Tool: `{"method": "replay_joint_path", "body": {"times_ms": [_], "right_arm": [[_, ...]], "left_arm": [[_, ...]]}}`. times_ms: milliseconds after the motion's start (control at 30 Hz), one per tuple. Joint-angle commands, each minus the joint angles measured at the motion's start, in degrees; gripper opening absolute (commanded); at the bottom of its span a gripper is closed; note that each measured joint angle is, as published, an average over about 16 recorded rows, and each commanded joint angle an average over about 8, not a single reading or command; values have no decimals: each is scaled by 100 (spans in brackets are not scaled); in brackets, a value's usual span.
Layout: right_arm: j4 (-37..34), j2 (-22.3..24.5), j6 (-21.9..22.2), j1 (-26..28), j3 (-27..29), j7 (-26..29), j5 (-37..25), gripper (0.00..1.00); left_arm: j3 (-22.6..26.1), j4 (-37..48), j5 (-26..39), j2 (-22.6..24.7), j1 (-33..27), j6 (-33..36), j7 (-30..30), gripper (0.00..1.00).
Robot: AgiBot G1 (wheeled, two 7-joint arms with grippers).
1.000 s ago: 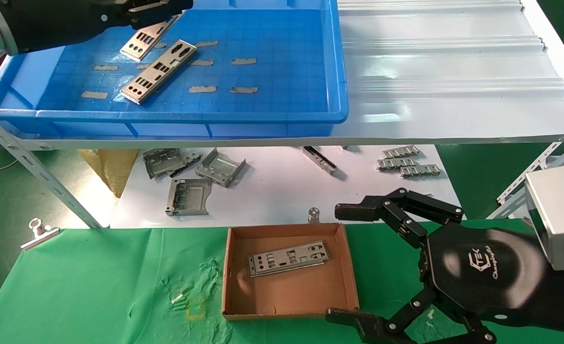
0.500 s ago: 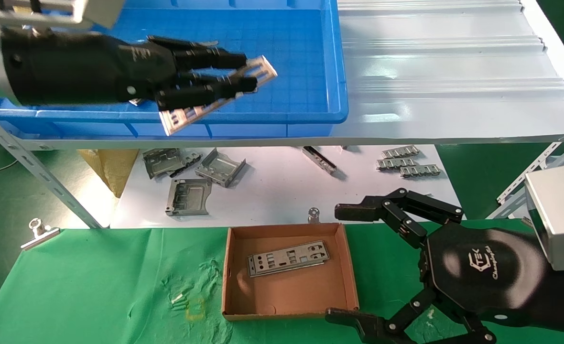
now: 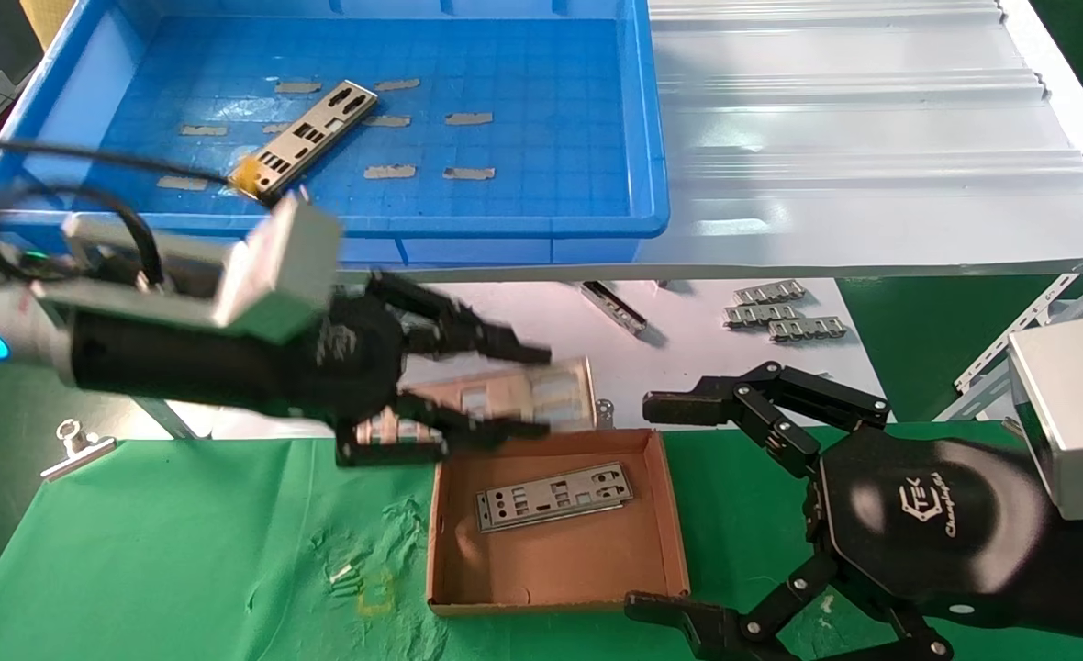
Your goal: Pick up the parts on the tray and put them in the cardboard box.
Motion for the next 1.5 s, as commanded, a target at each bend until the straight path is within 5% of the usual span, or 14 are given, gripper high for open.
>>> {"method": "replay_joint_path", "body": {"times_ms": [33,267,600,667,867,933,1500], "right_arm": [[0,0,0,0,0,0,0,100],[0,1,1,0,-1,-1,1,100],[0,1,1,1,-3,-1,2,100],[0,1,1,1,-3,-1,2,100],[0,1,2,1,-4,-2,3,100],[0,2,2,1,-4,-2,3,100],[0,3,3,2,-6,-3,4,100]], "left_arm": [[277,-270,-70,-56,108,-39,49,0],[758,544,224,666,423,-257,1038,0],[817,1914,408,1520,784,-1284,1989,0],[812,2082,419,1649,824,-1458,2127,8],[832,2403,445,1879,907,-1809,2389,82],[843,2452,442,1905,933,-1896,2423,99],[767,2520,36,1891,1061,-2116,2632,100]]}}
